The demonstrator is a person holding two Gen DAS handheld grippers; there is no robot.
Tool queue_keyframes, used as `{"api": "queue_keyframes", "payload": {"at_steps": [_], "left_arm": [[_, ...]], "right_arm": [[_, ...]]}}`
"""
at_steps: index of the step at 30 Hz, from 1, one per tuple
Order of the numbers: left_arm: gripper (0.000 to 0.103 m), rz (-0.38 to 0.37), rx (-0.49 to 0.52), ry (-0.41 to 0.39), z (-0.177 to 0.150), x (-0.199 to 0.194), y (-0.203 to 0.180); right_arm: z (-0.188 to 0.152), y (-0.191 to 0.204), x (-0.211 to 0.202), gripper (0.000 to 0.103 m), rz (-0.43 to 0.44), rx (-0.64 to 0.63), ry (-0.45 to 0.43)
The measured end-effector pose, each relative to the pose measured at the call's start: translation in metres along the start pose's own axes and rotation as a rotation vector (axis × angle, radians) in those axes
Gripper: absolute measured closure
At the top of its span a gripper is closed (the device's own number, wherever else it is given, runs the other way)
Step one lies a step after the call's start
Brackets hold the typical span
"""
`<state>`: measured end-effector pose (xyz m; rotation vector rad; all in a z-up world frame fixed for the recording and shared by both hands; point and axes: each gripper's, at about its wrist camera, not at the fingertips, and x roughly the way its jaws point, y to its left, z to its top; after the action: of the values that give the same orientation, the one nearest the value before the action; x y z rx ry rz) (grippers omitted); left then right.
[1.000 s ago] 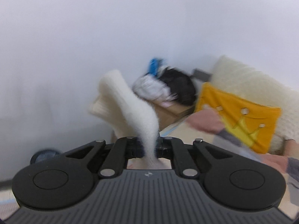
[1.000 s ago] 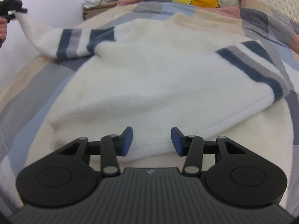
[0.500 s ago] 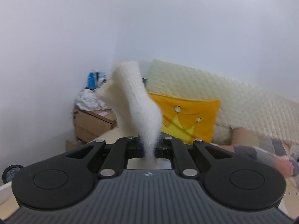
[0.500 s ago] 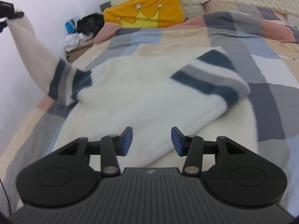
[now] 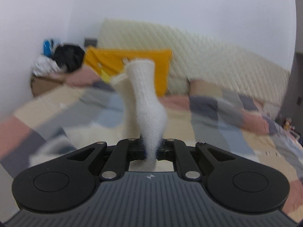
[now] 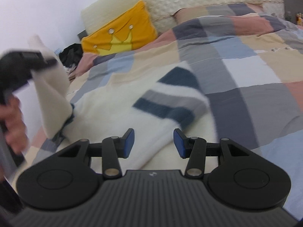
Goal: Fold large clothes
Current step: 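Lift the sleeve cuff with the left tool and carry it across the body, then lay the sleeve on the sweater body and open the left tool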
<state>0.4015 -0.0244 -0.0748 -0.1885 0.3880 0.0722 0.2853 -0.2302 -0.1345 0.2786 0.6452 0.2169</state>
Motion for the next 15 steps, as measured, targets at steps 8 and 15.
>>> {"api": "queue_keyframes", "payload": {"at_steps": [8, 15], "left_arm": [[0.094, -0.057, 0.030, 0.181, -0.092, 0.054, -0.032], [0.094, -0.081, 0.007, 0.260, -0.126, 0.098, -0.016]], "right_arm": [[0.007, -0.031, 0.011, 0.053, 0.030, 0.108, 0.011], [0.009, -0.049, 0.021, 0.053, 0.025, 0.157, 0.020]]}}
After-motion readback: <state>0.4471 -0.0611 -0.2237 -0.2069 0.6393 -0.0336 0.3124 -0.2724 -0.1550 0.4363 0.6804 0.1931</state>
